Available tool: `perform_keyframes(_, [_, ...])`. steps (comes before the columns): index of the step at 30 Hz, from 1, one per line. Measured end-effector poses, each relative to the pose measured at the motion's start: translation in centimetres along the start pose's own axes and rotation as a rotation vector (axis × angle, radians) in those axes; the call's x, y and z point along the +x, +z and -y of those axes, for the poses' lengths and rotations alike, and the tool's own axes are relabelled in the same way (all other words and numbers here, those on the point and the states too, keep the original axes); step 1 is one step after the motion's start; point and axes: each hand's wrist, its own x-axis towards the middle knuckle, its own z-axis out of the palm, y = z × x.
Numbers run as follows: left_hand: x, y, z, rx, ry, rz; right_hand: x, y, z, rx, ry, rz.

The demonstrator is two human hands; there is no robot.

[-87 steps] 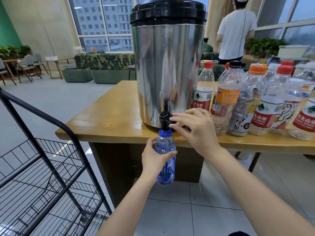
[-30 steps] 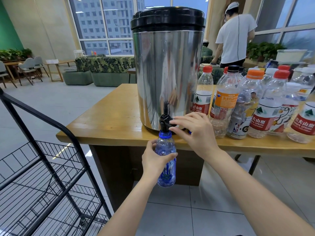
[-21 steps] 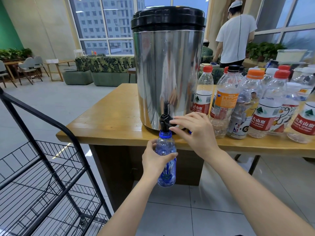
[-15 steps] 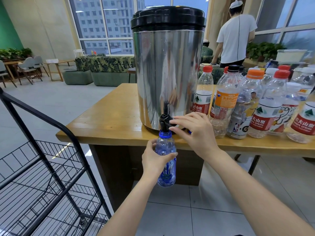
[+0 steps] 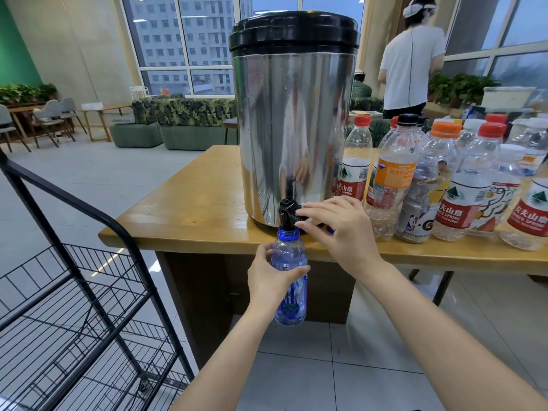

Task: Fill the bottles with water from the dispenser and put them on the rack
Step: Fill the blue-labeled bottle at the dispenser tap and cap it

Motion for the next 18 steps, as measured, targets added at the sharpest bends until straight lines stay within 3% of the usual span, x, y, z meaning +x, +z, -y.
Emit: perform_keyframes(18, [0.0, 0.03, 0.03, 0.006, 0.011, 0.002, -0.02, -0.1, 0.03, 0.007, -0.001, 0.003])
